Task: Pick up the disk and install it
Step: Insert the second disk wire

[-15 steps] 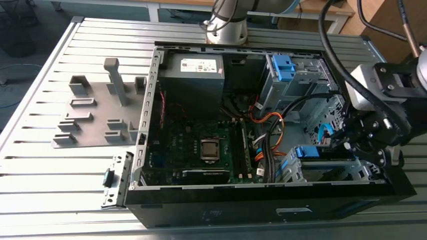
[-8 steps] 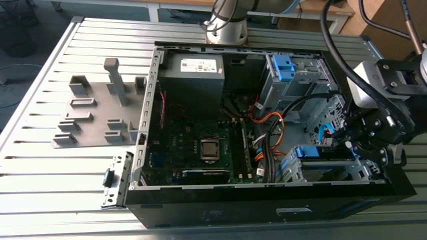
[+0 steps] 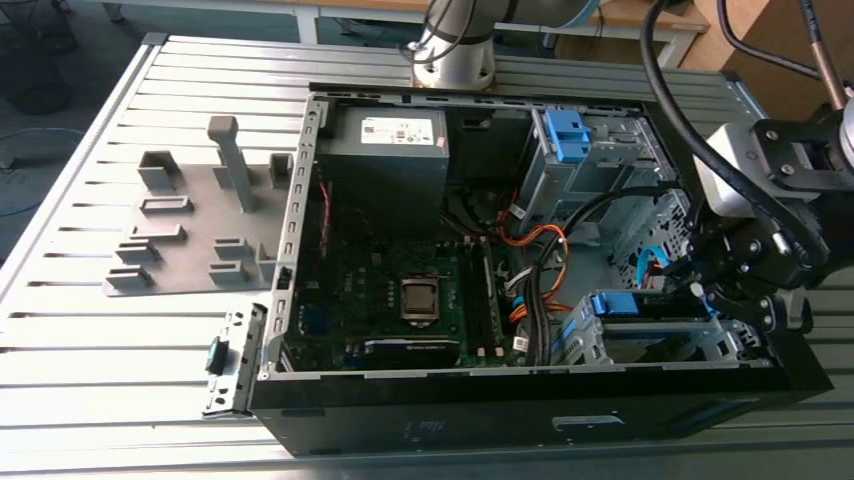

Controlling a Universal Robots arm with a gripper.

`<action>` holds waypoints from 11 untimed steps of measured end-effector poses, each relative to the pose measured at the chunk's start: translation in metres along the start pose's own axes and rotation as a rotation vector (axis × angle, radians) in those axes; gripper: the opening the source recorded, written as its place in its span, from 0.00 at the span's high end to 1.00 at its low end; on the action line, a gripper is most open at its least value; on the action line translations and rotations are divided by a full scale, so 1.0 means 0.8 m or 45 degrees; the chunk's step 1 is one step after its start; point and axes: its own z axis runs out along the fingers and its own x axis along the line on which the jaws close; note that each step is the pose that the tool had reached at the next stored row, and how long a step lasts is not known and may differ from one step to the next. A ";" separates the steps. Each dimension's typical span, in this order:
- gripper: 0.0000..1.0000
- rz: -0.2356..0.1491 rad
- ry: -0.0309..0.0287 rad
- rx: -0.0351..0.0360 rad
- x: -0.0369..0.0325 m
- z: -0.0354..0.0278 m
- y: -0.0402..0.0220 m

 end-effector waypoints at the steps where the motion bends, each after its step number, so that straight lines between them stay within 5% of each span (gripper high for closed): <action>1: 0.77 0.000 0.0000 0.0000 0.0000 0.0000 0.0000; 11: 0.84 0.000 0.0001 0.0000 0.0002 -0.0001 0.0000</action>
